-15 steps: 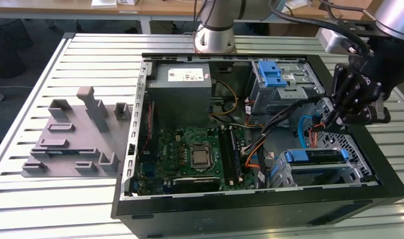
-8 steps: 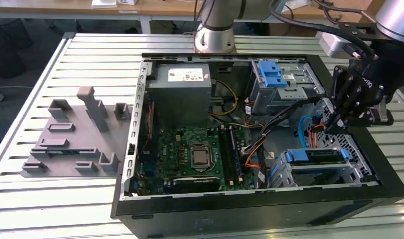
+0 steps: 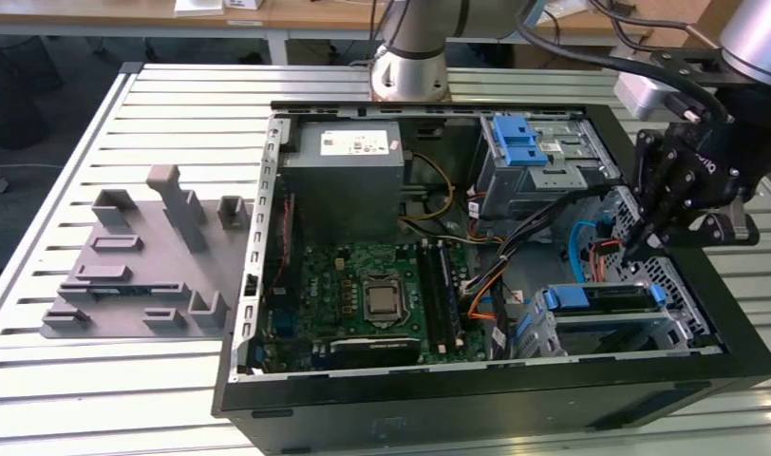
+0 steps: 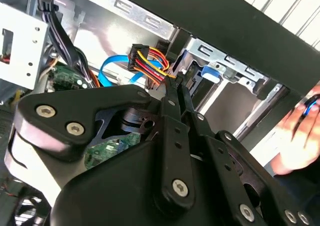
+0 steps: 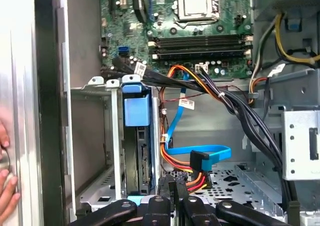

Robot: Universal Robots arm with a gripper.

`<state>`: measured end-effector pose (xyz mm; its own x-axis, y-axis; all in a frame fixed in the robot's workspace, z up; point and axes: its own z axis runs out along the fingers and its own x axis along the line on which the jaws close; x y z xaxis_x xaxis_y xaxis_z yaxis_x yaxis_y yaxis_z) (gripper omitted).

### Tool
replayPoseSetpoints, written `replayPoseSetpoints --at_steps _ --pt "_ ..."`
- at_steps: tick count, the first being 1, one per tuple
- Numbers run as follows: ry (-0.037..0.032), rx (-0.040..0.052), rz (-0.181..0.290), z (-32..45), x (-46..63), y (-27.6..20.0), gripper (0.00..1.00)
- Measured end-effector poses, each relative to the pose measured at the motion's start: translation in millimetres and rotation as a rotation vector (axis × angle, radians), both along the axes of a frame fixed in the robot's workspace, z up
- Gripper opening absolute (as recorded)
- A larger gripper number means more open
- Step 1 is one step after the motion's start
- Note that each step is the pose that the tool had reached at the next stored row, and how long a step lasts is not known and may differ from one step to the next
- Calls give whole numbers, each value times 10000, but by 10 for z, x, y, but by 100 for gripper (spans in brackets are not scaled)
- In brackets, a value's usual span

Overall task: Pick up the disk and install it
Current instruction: 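Insert the first disk wire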

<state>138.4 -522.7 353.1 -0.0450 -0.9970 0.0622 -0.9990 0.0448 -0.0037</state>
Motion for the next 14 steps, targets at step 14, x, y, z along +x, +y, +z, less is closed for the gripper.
replayPoseSetpoints --at_steps 14 --pt "-76 632 319 -22 -33 -136 16"
